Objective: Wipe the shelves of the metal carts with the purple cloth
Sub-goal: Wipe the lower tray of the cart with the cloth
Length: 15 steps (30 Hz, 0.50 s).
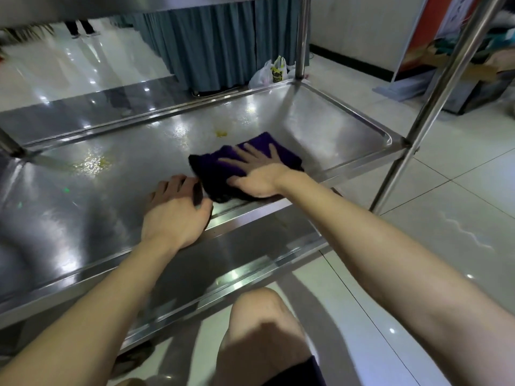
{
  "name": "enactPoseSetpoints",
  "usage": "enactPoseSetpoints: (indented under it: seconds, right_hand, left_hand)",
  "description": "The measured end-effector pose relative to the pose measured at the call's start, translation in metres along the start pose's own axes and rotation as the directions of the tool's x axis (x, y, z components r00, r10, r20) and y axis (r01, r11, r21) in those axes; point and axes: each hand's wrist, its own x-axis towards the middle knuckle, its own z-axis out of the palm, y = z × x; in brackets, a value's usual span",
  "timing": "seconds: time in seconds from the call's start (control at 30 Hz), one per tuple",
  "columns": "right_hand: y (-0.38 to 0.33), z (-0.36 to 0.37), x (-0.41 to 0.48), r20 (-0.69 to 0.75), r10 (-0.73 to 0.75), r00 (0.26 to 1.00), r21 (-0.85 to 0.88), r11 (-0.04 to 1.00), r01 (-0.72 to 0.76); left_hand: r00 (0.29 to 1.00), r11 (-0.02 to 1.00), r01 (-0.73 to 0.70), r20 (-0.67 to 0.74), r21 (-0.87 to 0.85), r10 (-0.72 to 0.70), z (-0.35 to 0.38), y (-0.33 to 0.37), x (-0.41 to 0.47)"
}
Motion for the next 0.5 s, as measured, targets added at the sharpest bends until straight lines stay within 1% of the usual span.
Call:
enactPoseSetpoints:
  seconds: [0.07,0.1,0.13,0.17,0.23,0.3,0.37,0.4,0.5]
  right_hand:
    - [0.015,0.002,-0.020,-0.028,-0.144,0.989,0.046,0.988,0.145]
    - [0.029,-0.001,-0.028,-0.035,-0.174,0.984,0.067,0.982,0.176]
    - [0.044,-0.006,-0.034,-0.031,-0.176,0.984,0.085,0.980,0.178]
    - [0.061,-0.012,-0.040,-0.026,-0.147,0.989,0.095,0.984,0.148]
    - [0.103,-0.022,-0.049,-0.048,-0.010,0.999,0.087,0.996,0.014]
    - [0.151,-0.032,-0.057,-0.089,0.197,0.976,0.086,0.978,-0.190]
    - [0.189,-0.040,-0.060,-0.098,0.405,0.909,0.091,0.913,-0.398]
    - [0.200,-0.043,-0.056,-0.093,0.479,0.873,0.095,0.877,-0.472]
    - [0.196,-0.044,-0.027,-0.089,0.624,0.777,0.121,0.781,-0.613]
  left_hand:
    - [1.000,1.000,-0.010,-0.002,-0.005,0.010,0.001,-0.003,-0.001]
    - [1.000,1.000,-0.015,-0.004,-0.009,0.015,0.002,-0.004,-0.001]
    - [1.000,1.000,-0.018,-0.004,-0.015,0.018,0.002,-0.004,-0.001]
    - [1.000,1.000,-0.019,-0.003,-0.023,0.019,0.003,-0.003,-0.001]
    - [1.000,0.999,-0.020,-0.005,-0.035,0.019,0.004,-0.002,-0.001]
    - [1.000,0.999,-0.022,-0.017,-0.036,0.021,0.005,-0.002,-0.001]
    - [1.000,0.999,-0.021,-0.023,-0.034,0.020,0.007,-0.002,0.000]
    - [1.000,0.999,-0.019,-0.024,-0.036,0.018,0.007,-0.002,0.000]
    - [1.000,0.999,-0.018,-0.022,-0.032,0.018,0.008,0.000,0.000]
